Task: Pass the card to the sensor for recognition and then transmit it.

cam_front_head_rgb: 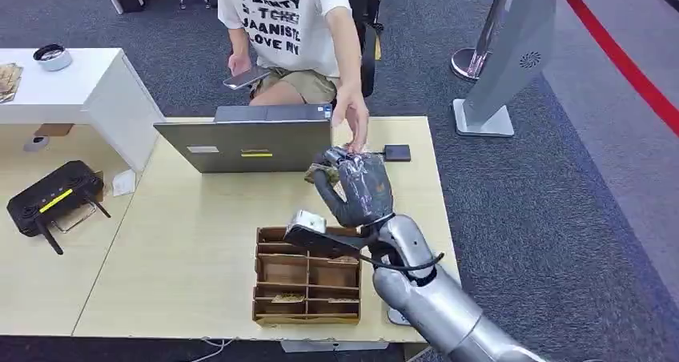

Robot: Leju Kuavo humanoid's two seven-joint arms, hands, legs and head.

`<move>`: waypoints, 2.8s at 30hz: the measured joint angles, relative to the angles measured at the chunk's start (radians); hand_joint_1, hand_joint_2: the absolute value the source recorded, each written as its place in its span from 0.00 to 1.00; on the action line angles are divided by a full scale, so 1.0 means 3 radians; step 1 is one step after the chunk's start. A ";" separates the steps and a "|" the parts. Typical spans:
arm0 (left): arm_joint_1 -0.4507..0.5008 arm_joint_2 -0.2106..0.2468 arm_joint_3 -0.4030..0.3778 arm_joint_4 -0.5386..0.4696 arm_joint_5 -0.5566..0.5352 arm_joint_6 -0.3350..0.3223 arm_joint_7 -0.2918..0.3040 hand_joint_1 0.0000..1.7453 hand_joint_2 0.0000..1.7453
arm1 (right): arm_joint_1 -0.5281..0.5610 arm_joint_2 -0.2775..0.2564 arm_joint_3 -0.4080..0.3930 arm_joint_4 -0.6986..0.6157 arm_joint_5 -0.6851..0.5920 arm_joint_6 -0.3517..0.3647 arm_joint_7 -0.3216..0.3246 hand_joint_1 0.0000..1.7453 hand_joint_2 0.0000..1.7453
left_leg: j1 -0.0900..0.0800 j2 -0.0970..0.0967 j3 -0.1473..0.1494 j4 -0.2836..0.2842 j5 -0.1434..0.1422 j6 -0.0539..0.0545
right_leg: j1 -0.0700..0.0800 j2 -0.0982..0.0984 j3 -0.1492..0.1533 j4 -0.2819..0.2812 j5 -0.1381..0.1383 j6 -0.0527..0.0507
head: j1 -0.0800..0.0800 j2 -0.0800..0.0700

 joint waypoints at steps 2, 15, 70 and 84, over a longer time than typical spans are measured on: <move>0.0001 0.0000 0.0000 0.0000 0.0034 0.0006 -0.0013 0.00 0.00 | 0.0139 0.0006 -0.0063 -0.0208 -0.0425 0.0111 -0.0114 1.00 1.00 | 0.0000 0.0000 0.0000 0.0000 0.0000 0.0000 | 0.0000 0.0000 0.0000 0.0000 0.0000 0.0000 | 0.0000 0.0000; 0.0052 0.0004 0.0042 0.0000 0.0215 0.0094 -0.0033 0.00 0.00 | 0.0983 0.0009 -0.0457 -0.1167 -0.1639 0.0227 -0.0452 1.00 1.00 | 0.0000 0.0000 0.0000 0.0000 -0.0001 0.0000 | 0.0000 0.0000 0.0000 -0.0001 -0.0001 0.0001 | 0.0000 0.0000; 0.0063 -0.0004 0.0387 0.0000 0.0556 0.0254 -0.0026 0.00 0.00 | 0.1985 -0.0035 -0.1124 -0.0659 -0.0979 -0.0198 -0.0064 1.00 1.00 | -0.0001 0.0001 -0.0002 0.0000 -0.0002 0.0001 | 0.0000 0.0000 0.0000 -0.0002 -0.0002 0.0002 | 0.0000 0.0000; 0.0064 -0.0018 0.0403 0.0000 0.0568 0.0264 -0.0026 0.00 0.00 | 0.2007 -0.0041 -0.1171 -0.0532 -0.0446 -0.0188 0.0165 1.00 1.00 | -0.0001 0.0001 -0.0002 0.0000 -0.0002 0.0001 | -0.0001 0.0000 0.0001 -0.0002 -0.0002 0.0002 | 0.0000 0.0000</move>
